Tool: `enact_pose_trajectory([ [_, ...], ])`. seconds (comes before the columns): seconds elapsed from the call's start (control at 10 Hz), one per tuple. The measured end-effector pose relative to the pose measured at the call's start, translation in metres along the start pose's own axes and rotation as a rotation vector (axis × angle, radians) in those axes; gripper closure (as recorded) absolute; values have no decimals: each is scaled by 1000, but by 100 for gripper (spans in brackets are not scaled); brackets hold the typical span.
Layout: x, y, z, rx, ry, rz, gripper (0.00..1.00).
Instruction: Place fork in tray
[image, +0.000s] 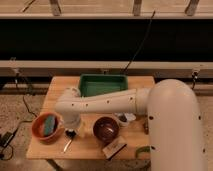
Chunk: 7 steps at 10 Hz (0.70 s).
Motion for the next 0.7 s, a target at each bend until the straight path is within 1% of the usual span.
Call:
enact_pose_trajectory([
  [0.1, 3, -1, 1, -3, -1, 6, 20],
  [0.3, 17, 3, 4, -5, -8, 38, 20],
  [0.4, 17, 1, 5, -5, -16, 35, 20],
  [0.5, 13, 0, 6, -7, -21, 24, 20],
  [0.7, -5, -7, 8, -6, -34, -17, 20],
])
